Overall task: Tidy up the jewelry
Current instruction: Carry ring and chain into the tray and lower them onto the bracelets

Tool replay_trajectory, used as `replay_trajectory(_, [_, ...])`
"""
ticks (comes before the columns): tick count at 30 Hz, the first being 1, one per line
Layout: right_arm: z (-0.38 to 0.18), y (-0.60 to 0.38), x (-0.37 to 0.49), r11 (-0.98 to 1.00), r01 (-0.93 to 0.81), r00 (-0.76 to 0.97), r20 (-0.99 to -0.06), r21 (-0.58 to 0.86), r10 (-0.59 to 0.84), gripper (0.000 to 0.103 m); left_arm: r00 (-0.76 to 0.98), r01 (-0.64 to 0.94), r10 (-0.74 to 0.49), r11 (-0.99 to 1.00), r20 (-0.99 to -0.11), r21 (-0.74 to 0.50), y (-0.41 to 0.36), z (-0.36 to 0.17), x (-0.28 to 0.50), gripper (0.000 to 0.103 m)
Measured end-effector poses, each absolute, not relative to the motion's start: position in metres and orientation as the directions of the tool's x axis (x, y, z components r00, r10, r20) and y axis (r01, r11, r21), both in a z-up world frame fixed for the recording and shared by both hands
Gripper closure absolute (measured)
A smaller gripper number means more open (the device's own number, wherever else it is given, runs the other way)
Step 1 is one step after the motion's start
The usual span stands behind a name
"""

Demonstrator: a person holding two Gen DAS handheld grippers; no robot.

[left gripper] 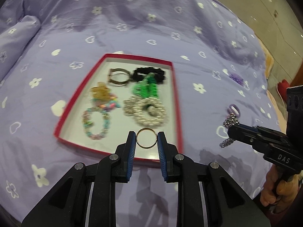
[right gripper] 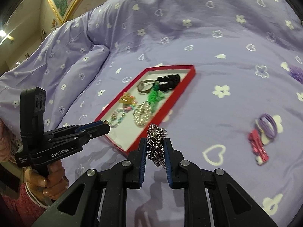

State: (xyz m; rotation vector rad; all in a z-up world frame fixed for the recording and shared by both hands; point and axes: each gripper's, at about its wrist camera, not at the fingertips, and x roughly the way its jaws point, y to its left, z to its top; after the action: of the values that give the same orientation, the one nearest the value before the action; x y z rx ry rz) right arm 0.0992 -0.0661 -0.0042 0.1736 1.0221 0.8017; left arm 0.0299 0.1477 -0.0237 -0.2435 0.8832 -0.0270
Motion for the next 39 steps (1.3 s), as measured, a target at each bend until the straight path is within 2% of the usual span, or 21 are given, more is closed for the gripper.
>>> replay_trajectory(17, [-0.006,0.012,0.126,0.626,-0.568,0.178,-0.662,0.535,0.728,0.086,0.61,-0.166,-0.041,0.97,-0.791,-0.178,0.2,-0.036,0.051,0.082])
replay_trajectory(30, [-0.047,0.046,0.143,0.65,-0.586,0.09,-0.758,0.484,0.646,0.085,0.49,-0.148,-0.047,0.979,-0.871,-0.137,0.207,-0.079,0.085,0.082])
replay_trajectory(39, [-0.061,0.051,0.146,0.657,-0.595,0.048,-0.797,0.462,0.603,0.083,0.481,-0.143,-0.06,0.979,-0.875,-0.145,0.209,-0.083,0.086,0.082])
